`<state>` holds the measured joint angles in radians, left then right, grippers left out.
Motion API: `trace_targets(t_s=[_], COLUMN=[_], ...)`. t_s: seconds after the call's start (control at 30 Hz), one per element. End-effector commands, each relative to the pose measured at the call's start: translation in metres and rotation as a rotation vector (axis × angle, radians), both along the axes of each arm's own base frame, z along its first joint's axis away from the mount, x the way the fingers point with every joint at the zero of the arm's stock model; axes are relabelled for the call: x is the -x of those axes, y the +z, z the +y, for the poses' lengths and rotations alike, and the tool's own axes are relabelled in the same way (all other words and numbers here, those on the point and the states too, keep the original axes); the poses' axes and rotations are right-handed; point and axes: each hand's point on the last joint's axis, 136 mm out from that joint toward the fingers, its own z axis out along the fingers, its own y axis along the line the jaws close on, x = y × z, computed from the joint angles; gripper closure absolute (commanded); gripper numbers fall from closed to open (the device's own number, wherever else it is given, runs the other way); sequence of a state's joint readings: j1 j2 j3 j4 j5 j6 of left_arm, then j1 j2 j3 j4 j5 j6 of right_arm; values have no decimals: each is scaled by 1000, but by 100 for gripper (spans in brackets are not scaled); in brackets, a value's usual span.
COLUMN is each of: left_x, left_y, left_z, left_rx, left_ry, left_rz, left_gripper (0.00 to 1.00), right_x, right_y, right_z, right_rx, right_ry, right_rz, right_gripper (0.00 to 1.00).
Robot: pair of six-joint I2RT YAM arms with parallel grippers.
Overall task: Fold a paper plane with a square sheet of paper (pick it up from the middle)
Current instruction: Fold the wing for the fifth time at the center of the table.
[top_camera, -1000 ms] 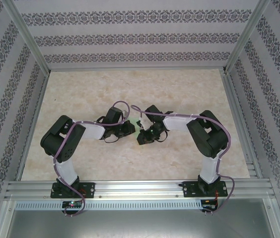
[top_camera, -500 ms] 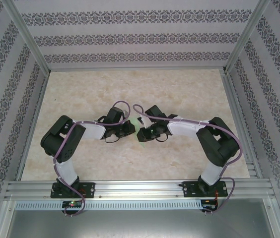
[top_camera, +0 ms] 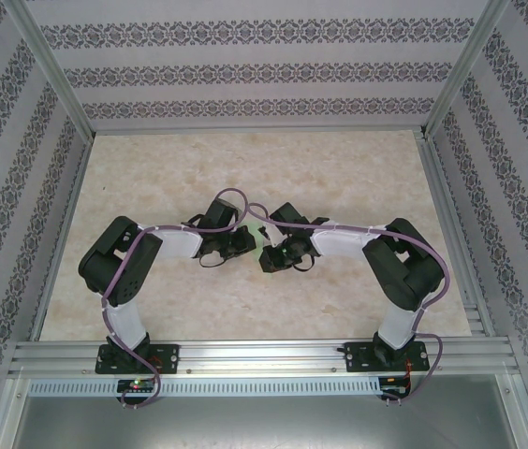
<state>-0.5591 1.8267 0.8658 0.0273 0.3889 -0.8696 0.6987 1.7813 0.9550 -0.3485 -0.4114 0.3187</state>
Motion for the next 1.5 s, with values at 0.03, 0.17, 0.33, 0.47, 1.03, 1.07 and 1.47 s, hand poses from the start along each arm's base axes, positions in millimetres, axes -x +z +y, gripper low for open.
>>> trace_targets(t_s=[0.03,0.17,0.33,0.47,1.03,1.07,1.47], left_x=[26,29,32,36,40,40,41], left_y=[-62,-66,-71,-76,-81,-80,-80], left_z=[47,51,58,61,59,59,59], left_rx=[-258,-282,-314,-329,-289,-288,-292], left_ry=[66,75,95,107,120,116,110], left_rz=[143,160,181,198,206,204,208], left_gripper=[90,90,90,91,91,91,91], right_x=[5,17,33,42,28,21,5], right_y=[-4,-11,-14,-17,20,30,36], right_z=[-2,-7,-17,-25,-18,-14,22], right_rx=[23,32,48,68,9,-12,-88], right_ry=[22,36,66,82,63,53,82], right_rz=[2,41,73,86,-42,-75,-65], right_gripper=[86,88,90,91,90,90,89])
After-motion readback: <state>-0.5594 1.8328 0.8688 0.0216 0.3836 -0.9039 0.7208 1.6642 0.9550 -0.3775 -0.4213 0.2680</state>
